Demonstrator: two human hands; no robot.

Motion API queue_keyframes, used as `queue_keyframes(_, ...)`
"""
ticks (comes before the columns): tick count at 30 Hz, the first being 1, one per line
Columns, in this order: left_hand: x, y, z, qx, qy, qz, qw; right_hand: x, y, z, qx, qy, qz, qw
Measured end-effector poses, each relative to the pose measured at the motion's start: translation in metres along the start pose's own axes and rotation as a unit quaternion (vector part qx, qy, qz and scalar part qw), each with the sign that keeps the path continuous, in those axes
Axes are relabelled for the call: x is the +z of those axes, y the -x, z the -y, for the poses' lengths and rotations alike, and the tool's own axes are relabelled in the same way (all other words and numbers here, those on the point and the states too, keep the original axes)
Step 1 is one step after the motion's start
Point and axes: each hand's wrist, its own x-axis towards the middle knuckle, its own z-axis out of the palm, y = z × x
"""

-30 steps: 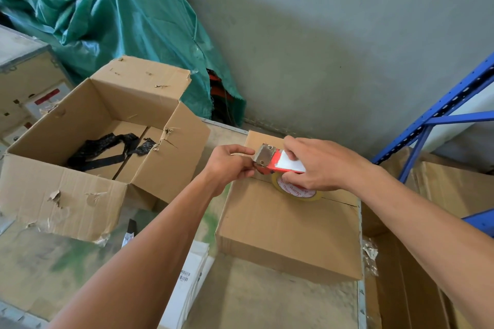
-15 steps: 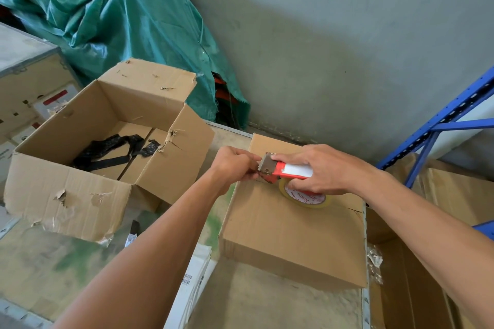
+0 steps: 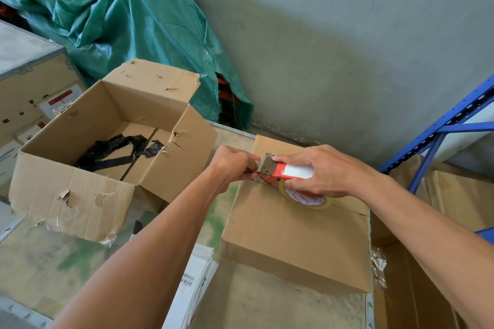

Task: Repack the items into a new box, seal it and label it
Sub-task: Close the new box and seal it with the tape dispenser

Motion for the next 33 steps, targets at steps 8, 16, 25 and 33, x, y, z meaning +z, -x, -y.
queue_keyframes(8, -0.003, 0.006, -0.005, -0.026, 0.027, -0.001, 0.999, 0.003, -0.003, -0.004, -0.002, 0.0, -0.004, 1.0)
queue_keyframes(16, 0.005, 0.004, -0.003, 0.025, -0.029, -0.034, 0.999, 0.0, -0.005, -0.006, 0.007, 0.024, 0.019, 1.0)
queue_keyframes(25, -0.01, -0.003, 0.002, 0.033, 0.009, -0.069, 0.997, 0.002, -0.011, -0.004, 0.009, 0.005, 0.024, 1.0)
queue_keyframes(33, -0.021, -0.007, 0.006, 0.033, 0.029, -0.076, 0.996, 0.0, -0.016, 0.0, -0.005, 0.01, 0.028, 1.0)
